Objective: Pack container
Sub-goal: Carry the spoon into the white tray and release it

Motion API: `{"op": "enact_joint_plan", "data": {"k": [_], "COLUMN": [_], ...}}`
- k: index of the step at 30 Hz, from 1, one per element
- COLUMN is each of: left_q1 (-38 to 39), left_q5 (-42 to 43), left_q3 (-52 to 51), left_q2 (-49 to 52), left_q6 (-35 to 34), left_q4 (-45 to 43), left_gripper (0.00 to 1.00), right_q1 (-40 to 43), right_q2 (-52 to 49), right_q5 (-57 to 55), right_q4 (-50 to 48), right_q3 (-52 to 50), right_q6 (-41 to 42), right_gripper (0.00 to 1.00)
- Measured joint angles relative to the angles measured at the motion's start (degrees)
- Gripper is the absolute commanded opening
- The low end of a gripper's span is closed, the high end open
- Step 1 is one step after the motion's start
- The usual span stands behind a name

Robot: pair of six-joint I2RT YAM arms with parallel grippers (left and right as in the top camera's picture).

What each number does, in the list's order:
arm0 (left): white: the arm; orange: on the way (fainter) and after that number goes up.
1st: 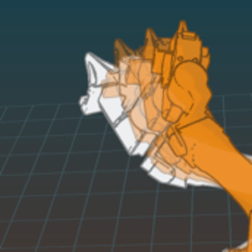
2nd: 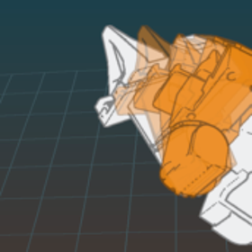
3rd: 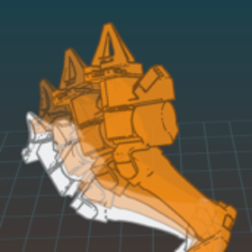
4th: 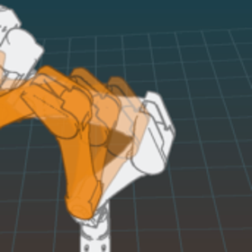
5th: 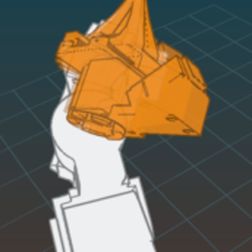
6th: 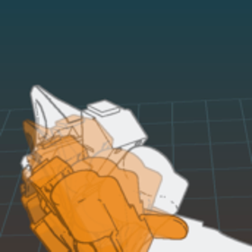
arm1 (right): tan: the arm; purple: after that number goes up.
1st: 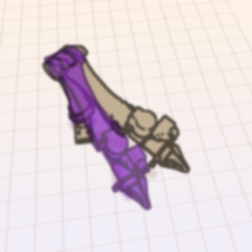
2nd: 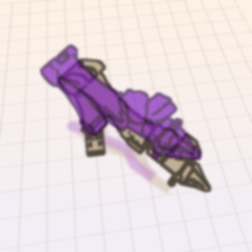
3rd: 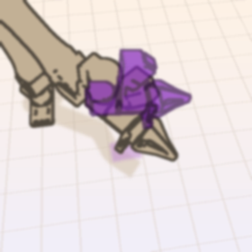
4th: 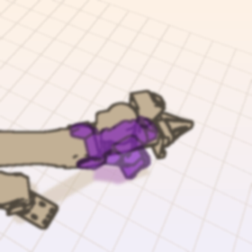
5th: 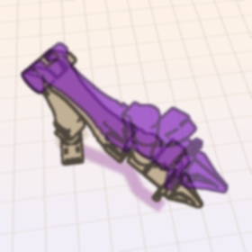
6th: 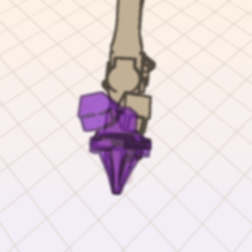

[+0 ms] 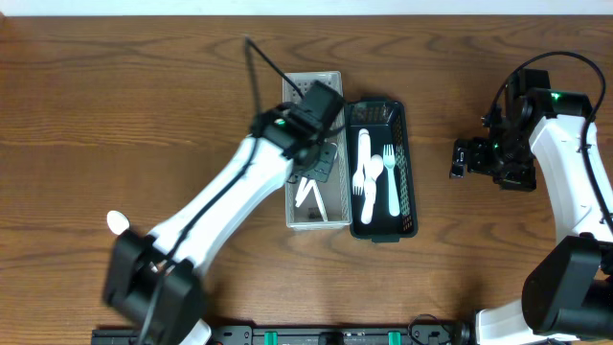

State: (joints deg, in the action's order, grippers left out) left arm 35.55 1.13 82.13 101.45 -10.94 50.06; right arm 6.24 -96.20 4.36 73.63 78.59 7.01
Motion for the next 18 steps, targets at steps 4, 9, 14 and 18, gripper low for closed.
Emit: {"op": "enact_joint_plan", "data": {"k": [4, 9, 14, 18], "left_q1": [0.20, 0.20, 0.15, -0.72], "left_q5": [-0.02, -0.02, -0.13, -3.13], "left_q3": [0.00, 0.00, 0.70, 2.38], "left_q2": [5.84, 6.75, 4.15, -2.93], "left_q6": [0.20, -0.72, -0.63, -0.76], "left_q4": [-0.20, -0.48, 0.17, 3.87], "left_gripper": [0.41, 0.56, 0.59, 0.68], "right_q1": [0.00, 0.00, 0.00, 0.00], "right_q2": [0.00, 0.00, 0.00, 0.00], "right_q5": [0.00, 0.00, 0.00, 0.00], "right_q4": [0.07, 0.07, 0.00, -0.04], "right_q3": [0.00, 0.00, 0.00, 0.00], "right_q6": [0.00, 0.00, 0.00, 0.02], "right_gripper": [0.99, 0.99, 0.99, 0.99]}}
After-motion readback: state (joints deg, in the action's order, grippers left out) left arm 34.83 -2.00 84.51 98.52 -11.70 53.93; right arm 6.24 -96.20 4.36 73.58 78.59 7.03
